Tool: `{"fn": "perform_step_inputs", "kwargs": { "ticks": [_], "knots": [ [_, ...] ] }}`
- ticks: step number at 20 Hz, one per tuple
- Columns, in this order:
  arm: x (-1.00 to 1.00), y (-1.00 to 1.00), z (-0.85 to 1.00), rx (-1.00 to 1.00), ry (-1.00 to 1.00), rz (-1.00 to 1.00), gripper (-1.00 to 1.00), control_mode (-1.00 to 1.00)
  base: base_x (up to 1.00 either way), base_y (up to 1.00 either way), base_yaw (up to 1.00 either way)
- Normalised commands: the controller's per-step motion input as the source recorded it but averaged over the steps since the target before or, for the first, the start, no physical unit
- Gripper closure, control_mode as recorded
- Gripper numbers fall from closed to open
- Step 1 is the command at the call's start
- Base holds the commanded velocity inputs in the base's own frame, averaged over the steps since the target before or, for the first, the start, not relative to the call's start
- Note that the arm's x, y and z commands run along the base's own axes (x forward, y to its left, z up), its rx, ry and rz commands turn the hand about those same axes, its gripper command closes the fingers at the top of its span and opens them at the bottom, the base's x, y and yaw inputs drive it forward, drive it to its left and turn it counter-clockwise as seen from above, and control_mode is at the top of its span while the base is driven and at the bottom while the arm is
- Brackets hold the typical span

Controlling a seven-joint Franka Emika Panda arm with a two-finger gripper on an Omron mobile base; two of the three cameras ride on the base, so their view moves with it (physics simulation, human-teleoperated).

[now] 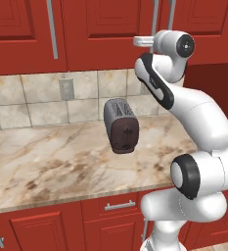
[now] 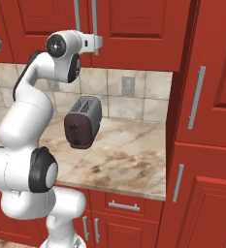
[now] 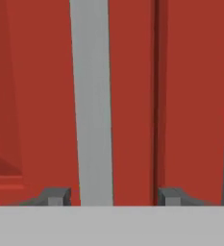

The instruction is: Open the cabinet directly in front. Then move the wine and the cup to the dining counter with the candle on it.

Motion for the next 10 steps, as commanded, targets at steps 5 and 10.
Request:
{"fn": "perform_step_inputs", "kwargs": {
  "ticks": [5,10],
  "knots": [
    [0.0,0.0,0.0,0.0,0.0,0.0,1.0,-1.0,0.0,0.0,0.0],
    [-0.21,0.06,0.0,0.0,0.0,0.0,1.0,-1.0,0.0,0.0,0.0]
  ]
}}
